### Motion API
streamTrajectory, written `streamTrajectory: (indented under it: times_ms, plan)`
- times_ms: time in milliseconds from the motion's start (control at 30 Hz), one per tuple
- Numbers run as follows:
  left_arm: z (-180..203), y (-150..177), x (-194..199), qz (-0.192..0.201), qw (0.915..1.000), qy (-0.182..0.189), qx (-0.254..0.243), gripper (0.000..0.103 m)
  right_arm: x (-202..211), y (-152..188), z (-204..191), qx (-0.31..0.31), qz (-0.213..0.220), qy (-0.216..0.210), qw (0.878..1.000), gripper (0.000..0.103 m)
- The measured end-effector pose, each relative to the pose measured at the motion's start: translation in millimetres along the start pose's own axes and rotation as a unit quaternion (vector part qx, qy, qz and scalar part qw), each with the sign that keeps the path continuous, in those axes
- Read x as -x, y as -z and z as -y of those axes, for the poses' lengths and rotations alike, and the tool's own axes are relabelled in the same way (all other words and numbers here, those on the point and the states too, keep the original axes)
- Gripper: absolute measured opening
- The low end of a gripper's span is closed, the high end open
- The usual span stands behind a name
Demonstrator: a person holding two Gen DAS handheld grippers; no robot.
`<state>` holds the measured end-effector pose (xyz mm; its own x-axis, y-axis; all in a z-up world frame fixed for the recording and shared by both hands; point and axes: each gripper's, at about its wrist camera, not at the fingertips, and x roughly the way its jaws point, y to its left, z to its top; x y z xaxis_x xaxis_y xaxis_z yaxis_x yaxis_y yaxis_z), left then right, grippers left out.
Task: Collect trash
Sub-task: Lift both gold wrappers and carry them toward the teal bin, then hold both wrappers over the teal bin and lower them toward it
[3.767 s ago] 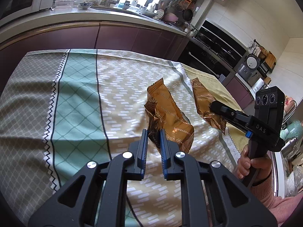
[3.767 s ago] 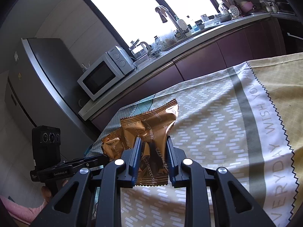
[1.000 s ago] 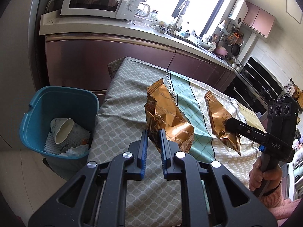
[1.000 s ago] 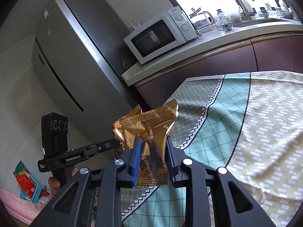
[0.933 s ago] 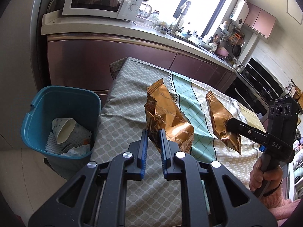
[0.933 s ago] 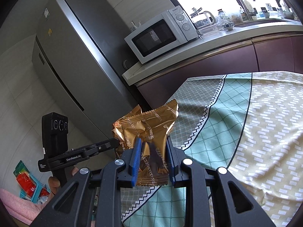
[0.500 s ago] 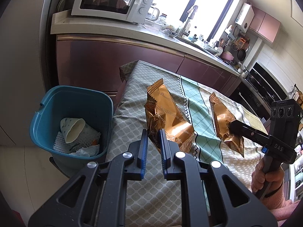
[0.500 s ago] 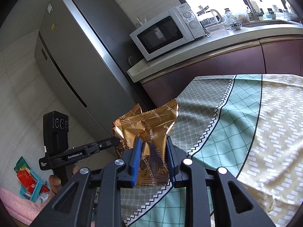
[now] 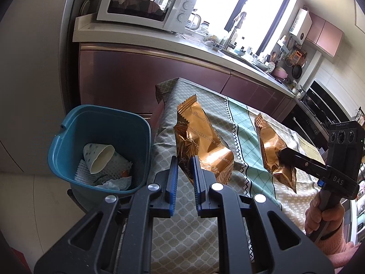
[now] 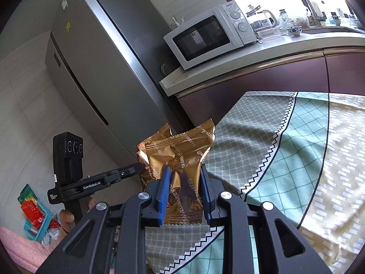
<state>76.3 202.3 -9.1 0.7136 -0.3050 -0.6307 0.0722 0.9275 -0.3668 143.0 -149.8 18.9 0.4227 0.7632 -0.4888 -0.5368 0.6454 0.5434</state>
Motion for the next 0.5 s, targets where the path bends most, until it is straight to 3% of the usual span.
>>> streamTrajectory:
  times_ms: [500]
  plan:
    - [-9.6, -2.1, 9.5, 0.009, 0.9999, -0.011, 0.01, 0.013, -13.1, -4.0, -8.9, 0.011, -0.01, -0.008, 1.0, 0.024]
